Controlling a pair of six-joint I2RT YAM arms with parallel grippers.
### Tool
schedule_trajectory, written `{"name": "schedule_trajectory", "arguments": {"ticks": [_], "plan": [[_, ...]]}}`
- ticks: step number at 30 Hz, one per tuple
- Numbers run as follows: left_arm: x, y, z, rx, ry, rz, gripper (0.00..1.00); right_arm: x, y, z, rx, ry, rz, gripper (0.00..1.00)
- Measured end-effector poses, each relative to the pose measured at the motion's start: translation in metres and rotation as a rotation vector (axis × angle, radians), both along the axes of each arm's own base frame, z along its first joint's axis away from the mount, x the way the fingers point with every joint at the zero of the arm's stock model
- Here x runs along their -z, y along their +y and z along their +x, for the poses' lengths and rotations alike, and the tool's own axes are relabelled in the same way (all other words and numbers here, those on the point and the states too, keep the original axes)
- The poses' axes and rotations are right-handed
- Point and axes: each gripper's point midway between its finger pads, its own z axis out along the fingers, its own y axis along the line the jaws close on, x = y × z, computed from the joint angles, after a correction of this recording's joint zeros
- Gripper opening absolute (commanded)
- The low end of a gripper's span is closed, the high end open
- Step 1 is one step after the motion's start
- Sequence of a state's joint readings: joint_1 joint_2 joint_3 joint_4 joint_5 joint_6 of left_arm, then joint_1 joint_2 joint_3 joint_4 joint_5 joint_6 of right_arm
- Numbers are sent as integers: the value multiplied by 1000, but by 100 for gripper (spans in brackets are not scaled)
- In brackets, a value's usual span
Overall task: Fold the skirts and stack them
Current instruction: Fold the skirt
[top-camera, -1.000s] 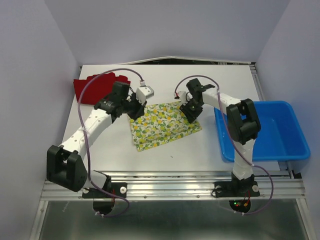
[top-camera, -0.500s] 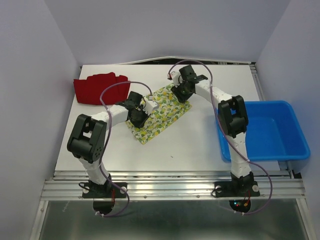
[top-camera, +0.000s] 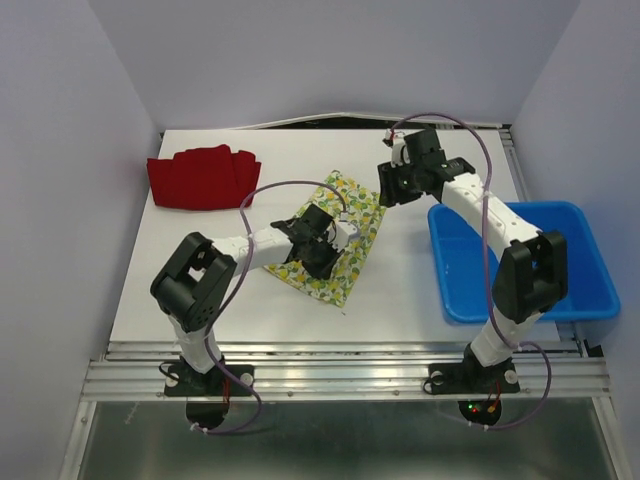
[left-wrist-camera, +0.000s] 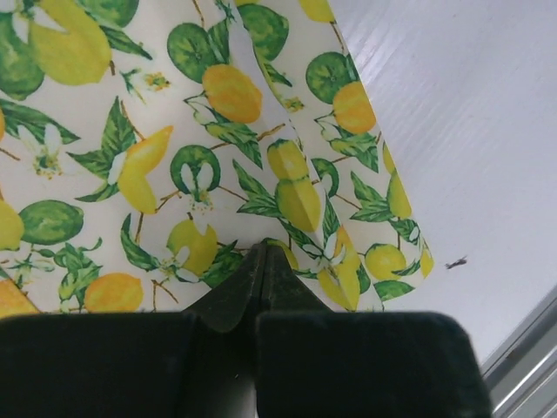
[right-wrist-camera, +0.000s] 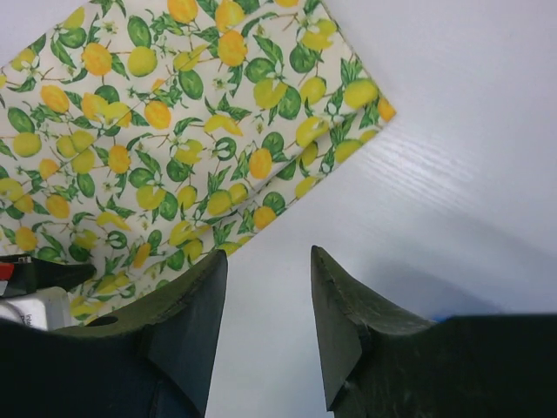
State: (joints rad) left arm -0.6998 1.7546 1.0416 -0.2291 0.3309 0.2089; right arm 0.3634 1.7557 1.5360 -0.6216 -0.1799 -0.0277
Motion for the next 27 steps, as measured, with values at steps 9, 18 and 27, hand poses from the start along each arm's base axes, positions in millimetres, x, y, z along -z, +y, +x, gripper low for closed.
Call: {"name": "schedule_trajectory", "arguments": {"ticks": [9, 18, 27], "plan": [[-81, -14, 25, -212, -130, -196, 0, 42, -5, -43, 118, 209, 90, 48], [-131, 44, 86, -462, -322, -254, 0, 91, -2, -31, 144, 300, 54, 47], [-46, 82, 64, -440, -207, -12, 0, 112, 18, -24, 163, 386, 147, 46]]}}
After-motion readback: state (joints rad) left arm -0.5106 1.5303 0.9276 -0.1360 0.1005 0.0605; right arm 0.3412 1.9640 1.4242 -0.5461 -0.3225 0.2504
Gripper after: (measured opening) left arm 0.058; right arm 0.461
